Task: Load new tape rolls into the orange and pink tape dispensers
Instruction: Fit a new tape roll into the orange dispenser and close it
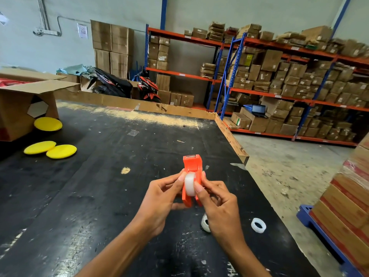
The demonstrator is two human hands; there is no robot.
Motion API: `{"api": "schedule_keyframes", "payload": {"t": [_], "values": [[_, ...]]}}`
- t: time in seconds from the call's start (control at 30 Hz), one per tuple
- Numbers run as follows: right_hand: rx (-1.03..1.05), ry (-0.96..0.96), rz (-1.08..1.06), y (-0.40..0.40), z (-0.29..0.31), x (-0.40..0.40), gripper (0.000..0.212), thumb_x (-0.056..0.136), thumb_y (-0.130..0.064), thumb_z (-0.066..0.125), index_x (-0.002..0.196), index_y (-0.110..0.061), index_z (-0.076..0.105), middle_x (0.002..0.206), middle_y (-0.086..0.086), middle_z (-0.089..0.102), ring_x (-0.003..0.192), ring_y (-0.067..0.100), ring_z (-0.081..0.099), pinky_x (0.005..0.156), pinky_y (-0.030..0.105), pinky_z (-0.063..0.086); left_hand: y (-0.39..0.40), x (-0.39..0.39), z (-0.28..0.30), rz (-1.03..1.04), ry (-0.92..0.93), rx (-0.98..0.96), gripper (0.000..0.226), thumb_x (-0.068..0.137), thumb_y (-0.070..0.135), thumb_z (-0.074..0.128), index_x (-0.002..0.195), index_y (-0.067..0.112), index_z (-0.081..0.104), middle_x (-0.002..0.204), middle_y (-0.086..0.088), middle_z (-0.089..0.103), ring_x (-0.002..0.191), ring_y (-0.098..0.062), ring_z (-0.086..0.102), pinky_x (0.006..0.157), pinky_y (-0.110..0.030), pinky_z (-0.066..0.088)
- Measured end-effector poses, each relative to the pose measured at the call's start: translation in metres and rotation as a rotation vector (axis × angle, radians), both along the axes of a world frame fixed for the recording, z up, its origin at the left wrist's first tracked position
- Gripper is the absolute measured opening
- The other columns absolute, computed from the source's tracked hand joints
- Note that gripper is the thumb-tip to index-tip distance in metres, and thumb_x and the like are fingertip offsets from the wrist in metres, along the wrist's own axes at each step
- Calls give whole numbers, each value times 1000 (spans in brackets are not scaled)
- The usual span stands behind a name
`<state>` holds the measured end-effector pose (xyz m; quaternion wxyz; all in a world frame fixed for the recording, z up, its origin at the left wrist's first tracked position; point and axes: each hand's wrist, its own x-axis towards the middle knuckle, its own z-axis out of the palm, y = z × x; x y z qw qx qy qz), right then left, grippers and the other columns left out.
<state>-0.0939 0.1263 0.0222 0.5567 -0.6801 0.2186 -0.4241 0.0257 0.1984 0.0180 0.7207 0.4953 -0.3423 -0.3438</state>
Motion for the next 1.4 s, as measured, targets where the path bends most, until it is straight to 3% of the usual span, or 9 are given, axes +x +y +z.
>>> {"api": "schedule_keyframes", "payload": {"t": [0.17,0.33,0.47,0.67,0.83,0.93,1.07,1.2,1.4], "values": [[-35,6,-33,1,-9,1,31,77,-34,65,106,-26,72,93,5,61,84,11,65,72,19,54,-1,0,2,-25,-45,-8,25,83,28,58,99,24,77,95,-14,77,81,-24,74,64,-35,61],[-75,74,35,-9,-2,-7,29,74,-38,66,103,-39,69,97,-3,70,94,13,69,82,24,57,2,7,-1,-27,-102,11,28,83,30,58,105,24,74,100,-11,77,96,-33,71,78,-55,59],[-113,123,8,-24,10,-4,55,81,-39,62,134,-31,49,112,-3,66,97,-2,65,74,13,55,-3,-2,-1,-37,-107,1,35,80,29,59,113,24,68,99,-9,78,89,-27,74,69,-44,63],[-116,85,-9,-21,8,3,31,91,-33,56,115,-51,48,106,-2,61,98,8,65,73,13,54,-9,-1,-1,-43,-114,16,34,84,25,58,116,18,69,102,-8,77,91,-25,74,68,-38,62],[-73,202,11,-34,3,0,47,91,-37,56,136,-34,44,113,-7,68,98,-1,65,74,3,48,-20,-2,-9,-6,-96,82,29,90,21,56,118,18,66,94,-10,78,85,-22,75,67,-37,63],[-71,219,5,-38,-2,-7,16,92,-31,57,96,-43,65,92,-10,72,86,-1,67,76,14,54,-28,-5,-13,17,-84,102,27,91,19,56,116,17,67,91,-9,79,81,-21,75,67,-38,62],[-77,265,22,-48,0,-15,31,93,-27,55,76,-50,67,78,-23,72,83,-6,67,72,8,51,-40,-12,-16,24,-92,128,27,91,20,57,116,17,68,91,-10,79,85,-25,75,77,-50,60],[-177,285,-44,-67,5,-22,19,90,-33,60,107,-40,63,100,-24,63,92,-19,57,72,0,43,-54,-18,-15,69,-138,132,31,89,22,60,119,19,65,89,-11,78,85,-25,75,75,-48,61],[-252,412,44,-102,17,-27,17,86,-37,63,97,-29,73,119,-12,55,107,-3,56,84,11,45,-69,-24,-14,112,-252,122,44,81,34,64,123,20,64,87,-14,76,86,-27,74,72,-43,62]]}}
